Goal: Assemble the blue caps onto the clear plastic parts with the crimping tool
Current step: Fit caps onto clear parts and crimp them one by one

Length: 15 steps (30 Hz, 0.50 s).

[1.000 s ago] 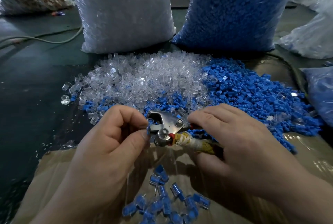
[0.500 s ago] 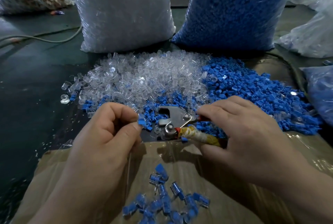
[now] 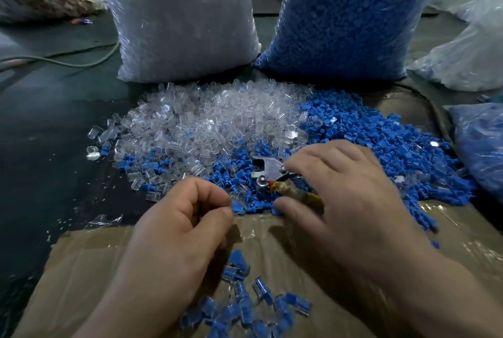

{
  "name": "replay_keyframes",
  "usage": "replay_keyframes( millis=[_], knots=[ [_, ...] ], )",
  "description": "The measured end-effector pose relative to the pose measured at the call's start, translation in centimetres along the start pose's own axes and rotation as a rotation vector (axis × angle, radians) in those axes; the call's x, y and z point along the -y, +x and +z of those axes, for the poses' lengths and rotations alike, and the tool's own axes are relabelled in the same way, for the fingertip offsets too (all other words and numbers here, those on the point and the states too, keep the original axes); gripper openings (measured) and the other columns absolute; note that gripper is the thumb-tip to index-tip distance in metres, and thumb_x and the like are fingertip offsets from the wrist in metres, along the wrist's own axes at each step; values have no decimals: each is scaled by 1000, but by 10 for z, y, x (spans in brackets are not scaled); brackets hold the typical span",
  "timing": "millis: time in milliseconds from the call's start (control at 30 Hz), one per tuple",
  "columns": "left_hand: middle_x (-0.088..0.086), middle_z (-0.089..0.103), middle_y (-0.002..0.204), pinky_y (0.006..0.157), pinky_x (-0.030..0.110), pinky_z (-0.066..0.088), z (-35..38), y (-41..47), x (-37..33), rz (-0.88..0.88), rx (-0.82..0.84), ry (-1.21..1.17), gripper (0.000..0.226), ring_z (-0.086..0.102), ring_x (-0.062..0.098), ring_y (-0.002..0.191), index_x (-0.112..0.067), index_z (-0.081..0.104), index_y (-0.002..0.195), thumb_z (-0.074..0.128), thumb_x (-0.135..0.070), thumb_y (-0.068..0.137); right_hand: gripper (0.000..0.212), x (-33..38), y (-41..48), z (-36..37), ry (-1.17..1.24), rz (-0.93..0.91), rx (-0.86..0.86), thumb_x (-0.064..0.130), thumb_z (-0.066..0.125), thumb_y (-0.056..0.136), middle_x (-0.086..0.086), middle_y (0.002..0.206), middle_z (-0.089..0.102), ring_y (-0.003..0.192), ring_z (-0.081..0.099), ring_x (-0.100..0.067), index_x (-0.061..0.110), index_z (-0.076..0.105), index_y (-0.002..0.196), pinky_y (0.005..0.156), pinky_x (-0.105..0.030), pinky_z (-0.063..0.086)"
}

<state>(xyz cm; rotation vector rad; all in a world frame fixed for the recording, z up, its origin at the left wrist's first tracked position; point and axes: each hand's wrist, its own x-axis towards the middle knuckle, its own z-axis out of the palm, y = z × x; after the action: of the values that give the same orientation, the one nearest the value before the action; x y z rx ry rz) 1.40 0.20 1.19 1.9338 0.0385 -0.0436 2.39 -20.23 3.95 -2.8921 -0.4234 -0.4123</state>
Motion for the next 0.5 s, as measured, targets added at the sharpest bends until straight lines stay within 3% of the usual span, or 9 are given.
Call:
replay_keyframes(
  millis=[133,267,367,433,500],
  knots=[
    [-1,68,63,39,18,44,4,-7,-2,85,0,33,13,57,11,44,-41,67,87,67,-31,79,31,25,-6,8,88,-232,-15,45,43,94,5,86,65,81,60,-19,24,66,92,80,-38,46],
    [-8,70,67,47,25,53,6,-14,-4,201,-24,81,16,65,11,53,-44,67,94,65,-52,79,17,21,-7,8,101,-226,5,31,55,90,2,82,64,76,60,-22,19,67,89,75,-38,48],
    [-8,69,66,48,28,54,5,-15,-7,203,-45,39,29,63,10,53,-45,67,94,58,-62,72,23,21,-8,9,148,-227,-3,30,47,94,2,83,62,77,57,-21,18,66,91,72,-38,47],
    [-5,67,64,47,20,50,2,-13,-10,194,-71,55,26,60,11,52,-43,66,92,61,-67,84,25,22,-8,8,206,-234,-36,29,45,97,1,83,61,78,55,-21,16,66,89,72,-40,44],
    [1,63,61,42,15,41,-3,-10,-13,174,-11,48,37,56,13,50,-31,66,85,52,-65,81,26,26,-9,8,228,-250,-58,27,44,98,-1,82,59,77,53,-21,14,64,87,71,-38,43]
  ],
)
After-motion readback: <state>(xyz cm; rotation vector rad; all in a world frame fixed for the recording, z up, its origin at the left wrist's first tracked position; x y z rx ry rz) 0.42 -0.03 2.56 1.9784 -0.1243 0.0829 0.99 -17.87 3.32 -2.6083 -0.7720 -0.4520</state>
